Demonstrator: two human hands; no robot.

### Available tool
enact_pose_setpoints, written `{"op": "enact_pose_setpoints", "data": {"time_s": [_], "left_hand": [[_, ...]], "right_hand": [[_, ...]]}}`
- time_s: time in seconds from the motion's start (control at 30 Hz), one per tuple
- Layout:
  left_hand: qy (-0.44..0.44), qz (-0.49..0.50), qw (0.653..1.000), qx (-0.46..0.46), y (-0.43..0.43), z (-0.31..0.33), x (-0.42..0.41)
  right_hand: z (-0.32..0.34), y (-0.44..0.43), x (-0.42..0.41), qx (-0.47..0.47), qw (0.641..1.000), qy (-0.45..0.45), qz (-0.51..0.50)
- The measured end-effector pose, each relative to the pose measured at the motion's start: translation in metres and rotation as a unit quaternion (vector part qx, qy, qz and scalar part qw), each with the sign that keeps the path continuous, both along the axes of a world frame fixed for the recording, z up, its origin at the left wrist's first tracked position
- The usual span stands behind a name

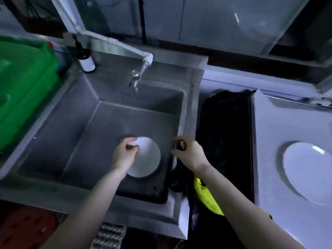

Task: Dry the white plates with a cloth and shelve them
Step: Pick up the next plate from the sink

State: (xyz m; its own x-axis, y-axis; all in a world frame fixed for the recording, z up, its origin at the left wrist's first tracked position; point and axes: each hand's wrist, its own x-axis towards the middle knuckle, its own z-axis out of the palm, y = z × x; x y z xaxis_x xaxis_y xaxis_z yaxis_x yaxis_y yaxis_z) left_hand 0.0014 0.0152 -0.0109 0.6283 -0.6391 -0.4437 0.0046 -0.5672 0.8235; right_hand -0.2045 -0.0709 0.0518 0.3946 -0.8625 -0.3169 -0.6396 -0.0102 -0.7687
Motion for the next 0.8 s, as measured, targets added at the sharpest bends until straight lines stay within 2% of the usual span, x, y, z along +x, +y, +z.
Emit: {"op": "enact_pose_setpoints", "data": {"time_s": [0.3, 0.47, 0.6, 0.8], "left_hand": [[0.013, -0.136, 0.985, 0.107, -0.021, -0.101, 0.077], [-0.057, -0.192, 0.968, 0.151, -0.032, -0.144, 0.1], [-0.067, -0.201, 0.957, 0.197, -0.033, -0.167, 0.106], [-0.112, -0.19, 0.953, 0.207, -0.033, -0.18, 0.102]], "right_hand": [[-0.12, -0.026, 0.108, 0.076, 0.987, 0.141, -0.006], [-0.178, -0.039, 0.125, 0.115, 0.972, 0.206, -0.01], [-0.206, -0.039, 0.122, 0.158, 0.962, 0.221, -0.035], [-0.223, -0.036, 0.125, 0.177, 0.956, 0.221, -0.073]]}}
